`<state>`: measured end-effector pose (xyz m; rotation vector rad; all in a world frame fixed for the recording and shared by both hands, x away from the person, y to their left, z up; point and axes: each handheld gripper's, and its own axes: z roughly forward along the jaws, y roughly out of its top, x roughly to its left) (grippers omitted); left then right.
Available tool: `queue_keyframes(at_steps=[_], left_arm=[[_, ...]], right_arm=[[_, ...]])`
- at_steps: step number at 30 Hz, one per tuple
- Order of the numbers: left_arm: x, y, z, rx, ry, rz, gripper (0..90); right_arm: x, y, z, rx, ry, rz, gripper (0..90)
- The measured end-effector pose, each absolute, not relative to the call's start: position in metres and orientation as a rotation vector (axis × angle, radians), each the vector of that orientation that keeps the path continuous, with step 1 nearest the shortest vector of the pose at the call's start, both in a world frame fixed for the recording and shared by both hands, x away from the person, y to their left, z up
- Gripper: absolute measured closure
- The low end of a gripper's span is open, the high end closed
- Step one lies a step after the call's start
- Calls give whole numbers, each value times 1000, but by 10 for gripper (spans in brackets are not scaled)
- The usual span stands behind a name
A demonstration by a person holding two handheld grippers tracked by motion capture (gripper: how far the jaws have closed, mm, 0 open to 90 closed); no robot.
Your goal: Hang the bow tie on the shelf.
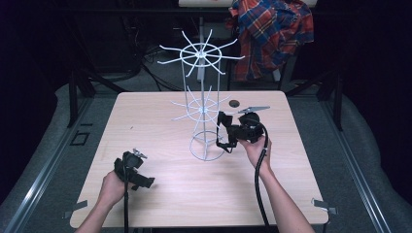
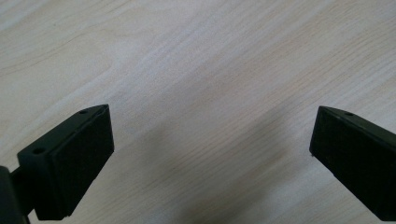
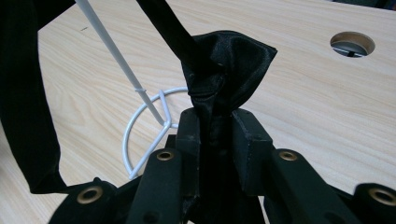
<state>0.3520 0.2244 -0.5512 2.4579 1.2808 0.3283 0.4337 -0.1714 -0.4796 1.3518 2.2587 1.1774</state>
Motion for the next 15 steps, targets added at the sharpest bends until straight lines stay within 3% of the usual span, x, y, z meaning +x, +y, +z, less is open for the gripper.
queue_keyframes(at_steps=[15], left_arm=[[352,224,-551,2459,1280,331,0]], right_arm=[[435,-172,-482,1350,2283,1164,736]])
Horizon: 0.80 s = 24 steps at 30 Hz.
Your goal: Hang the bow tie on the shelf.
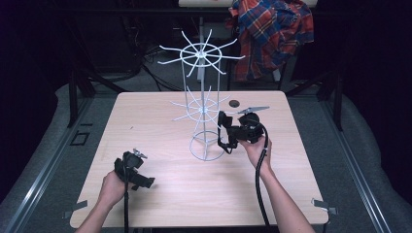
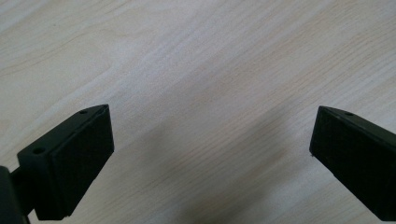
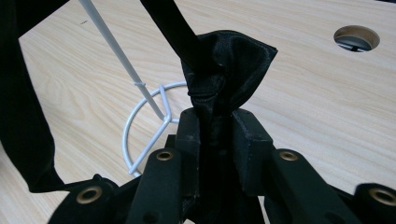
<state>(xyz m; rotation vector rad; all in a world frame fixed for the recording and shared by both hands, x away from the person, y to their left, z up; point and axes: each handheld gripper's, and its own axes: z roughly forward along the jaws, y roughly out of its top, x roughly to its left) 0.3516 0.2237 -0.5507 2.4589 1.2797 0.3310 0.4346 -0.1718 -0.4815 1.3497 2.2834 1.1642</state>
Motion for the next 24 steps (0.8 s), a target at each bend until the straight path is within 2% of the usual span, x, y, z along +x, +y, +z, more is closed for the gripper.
queue_keyframes(at_steps=[16,24], left_arm=[[352,223,-551,2462,1278,330,0],[352,222,-551,2470,1271,324,0]], right_arm=[[433,-170,-482,1336,2289,1169,656],[430,-171,-476,1309,2302,1155,649]])
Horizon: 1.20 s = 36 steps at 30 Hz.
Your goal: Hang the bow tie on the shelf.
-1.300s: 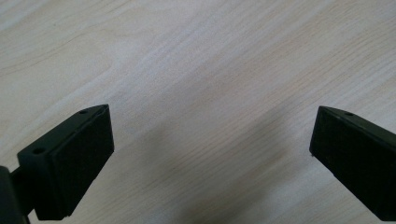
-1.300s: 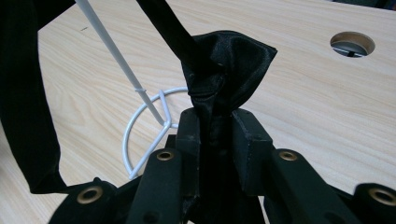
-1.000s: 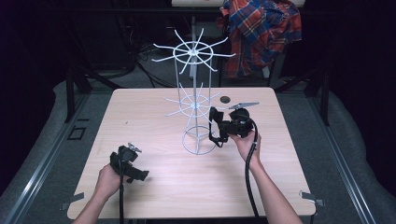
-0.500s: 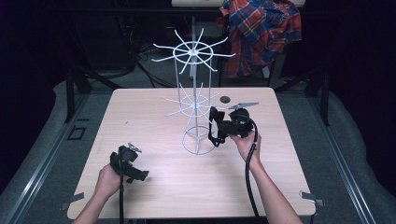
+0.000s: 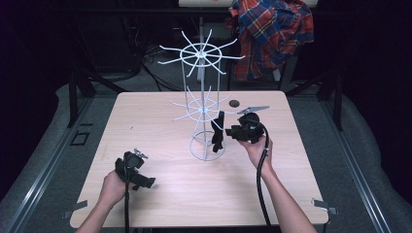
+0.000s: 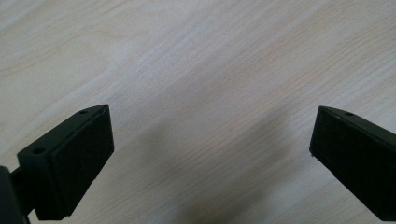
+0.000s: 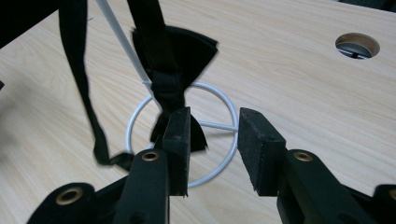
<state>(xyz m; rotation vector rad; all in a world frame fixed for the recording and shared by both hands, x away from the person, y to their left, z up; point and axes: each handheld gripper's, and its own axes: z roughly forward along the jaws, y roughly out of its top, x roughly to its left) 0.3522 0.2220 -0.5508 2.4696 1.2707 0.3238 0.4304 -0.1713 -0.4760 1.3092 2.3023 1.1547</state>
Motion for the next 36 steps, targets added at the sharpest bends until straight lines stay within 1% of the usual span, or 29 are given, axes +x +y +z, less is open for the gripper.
queue_keyframes(at_steps=[5,11,18,20,21,23,29,35,36], left_arm=[[350,221,-549,2468,1270,343,0],[350,222,-550,2464,1278,341,0],[351,221,-551,2473,1277,335,0],[351,221,-551,2474,1279,338,0],[351,221,-552,2473,1282,335,0],[352,222,-551,2477,1278,333,0],[352,227,-549,2438,1310,345,0],[353,225,-550,2451,1301,337,0],[353,225,-550,2448,1301,339,0]], right_arm=[[426,-175,-470,1299,2298,1156,624],[415,-181,-452,1264,2324,1127,583],[403,-187,-439,1231,2339,1099,529],[399,-190,-436,1225,2347,1085,505],[395,-192,-434,1215,2356,1073,477],[393,-194,-434,1207,2362,1066,460],[375,-206,-429,1172,2387,1050,340],[352,-221,-433,1123,2436,969,263],[352,-221,-433,1123,2436,969,263]])
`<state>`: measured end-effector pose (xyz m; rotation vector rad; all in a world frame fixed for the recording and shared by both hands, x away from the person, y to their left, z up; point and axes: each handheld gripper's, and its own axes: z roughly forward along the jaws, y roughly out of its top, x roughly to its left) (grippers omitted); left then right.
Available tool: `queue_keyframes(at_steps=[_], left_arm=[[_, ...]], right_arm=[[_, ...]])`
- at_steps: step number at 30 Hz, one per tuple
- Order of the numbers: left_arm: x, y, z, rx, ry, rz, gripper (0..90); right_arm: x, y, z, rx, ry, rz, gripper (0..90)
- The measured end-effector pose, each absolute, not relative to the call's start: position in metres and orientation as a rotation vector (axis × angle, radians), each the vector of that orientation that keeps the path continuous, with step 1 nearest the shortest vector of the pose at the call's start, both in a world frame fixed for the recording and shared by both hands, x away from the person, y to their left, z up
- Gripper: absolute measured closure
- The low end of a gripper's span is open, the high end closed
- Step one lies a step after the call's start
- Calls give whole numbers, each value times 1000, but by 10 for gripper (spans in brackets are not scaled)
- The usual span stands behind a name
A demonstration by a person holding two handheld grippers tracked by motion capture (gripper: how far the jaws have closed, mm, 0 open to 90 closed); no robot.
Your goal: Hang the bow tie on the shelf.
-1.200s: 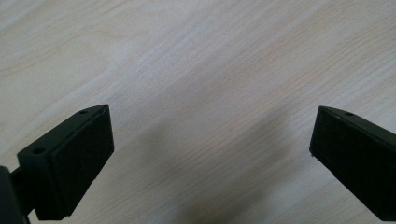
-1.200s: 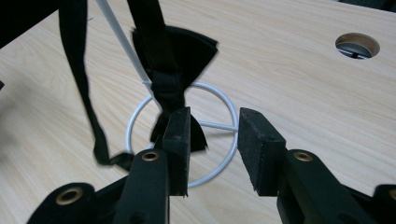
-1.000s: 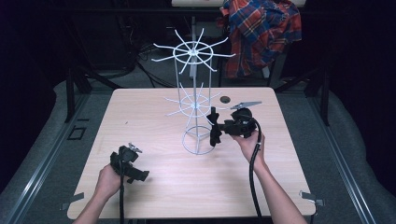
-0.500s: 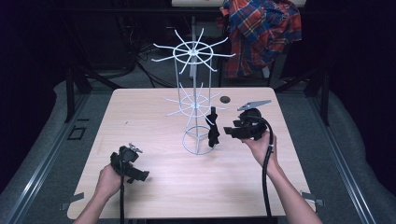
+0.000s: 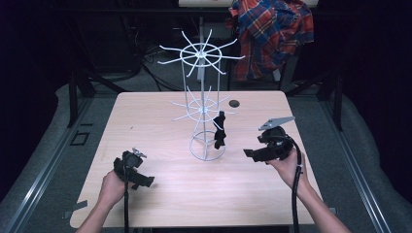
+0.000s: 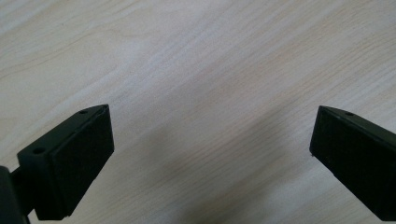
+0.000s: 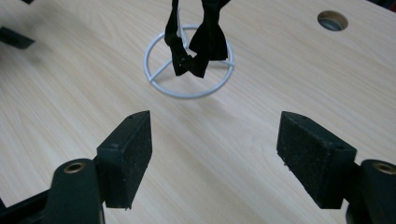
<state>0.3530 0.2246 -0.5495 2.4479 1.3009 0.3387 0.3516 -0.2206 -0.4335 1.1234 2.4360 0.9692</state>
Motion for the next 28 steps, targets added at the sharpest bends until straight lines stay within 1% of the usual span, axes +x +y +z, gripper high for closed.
queue_keyframes(at_steps=[1,15,23,28], left_arm=[[353,225,-549,2443,1302,341,0],[350,221,-547,2465,1267,342,0],[350,220,-548,2471,1255,330,1],[351,220,-548,2471,1265,328,1]], right_arm=[[346,-225,-436,1120,2452,942,240],[308,-263,-465,1242,2496,867,154],[292,-273,-488,1284,2554,807,150],[290,-275,-504,1289,2599,741,138]])
